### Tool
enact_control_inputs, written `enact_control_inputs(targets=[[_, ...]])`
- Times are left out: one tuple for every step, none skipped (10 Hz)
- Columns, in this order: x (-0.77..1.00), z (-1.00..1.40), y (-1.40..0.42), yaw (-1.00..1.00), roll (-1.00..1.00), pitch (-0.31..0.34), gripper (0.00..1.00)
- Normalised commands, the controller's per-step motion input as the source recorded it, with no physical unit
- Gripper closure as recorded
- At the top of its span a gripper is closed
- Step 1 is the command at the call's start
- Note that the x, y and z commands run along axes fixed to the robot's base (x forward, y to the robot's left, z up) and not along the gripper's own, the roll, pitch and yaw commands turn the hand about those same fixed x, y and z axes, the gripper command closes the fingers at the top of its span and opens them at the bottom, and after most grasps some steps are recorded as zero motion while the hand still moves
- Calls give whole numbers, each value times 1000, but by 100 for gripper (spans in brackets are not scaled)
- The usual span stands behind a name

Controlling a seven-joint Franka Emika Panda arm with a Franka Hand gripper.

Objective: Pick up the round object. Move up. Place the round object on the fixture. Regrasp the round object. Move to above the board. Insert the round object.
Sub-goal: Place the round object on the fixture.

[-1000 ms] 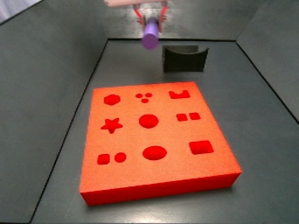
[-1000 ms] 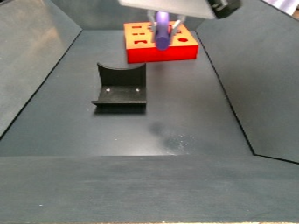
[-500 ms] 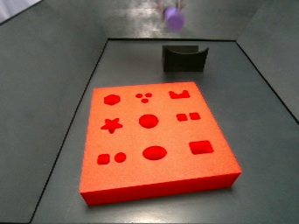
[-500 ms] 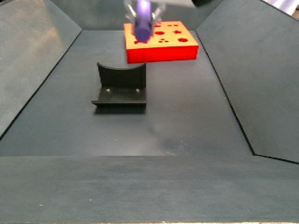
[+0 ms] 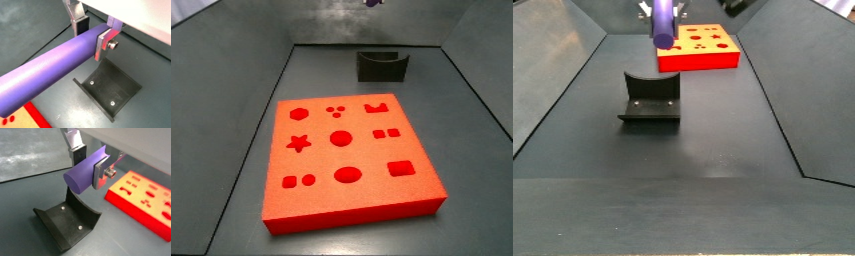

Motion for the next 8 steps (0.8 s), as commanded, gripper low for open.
enact_control_inputs(targets=[[450,2,68,-147,-661,206,100],[392,-3,62,-152,-475,159,100],[303,-2,54,-144,-282,119,100],[256,0,45,-136,-227,102,100],[129,-1000,65,-175,-1000,-30,100],[114,-1000,66,-172,-1000,-36,100],[119,-1000,75,-162,-1000,-36,100],[128,-1000,75,-159,-1000,-23,100]])
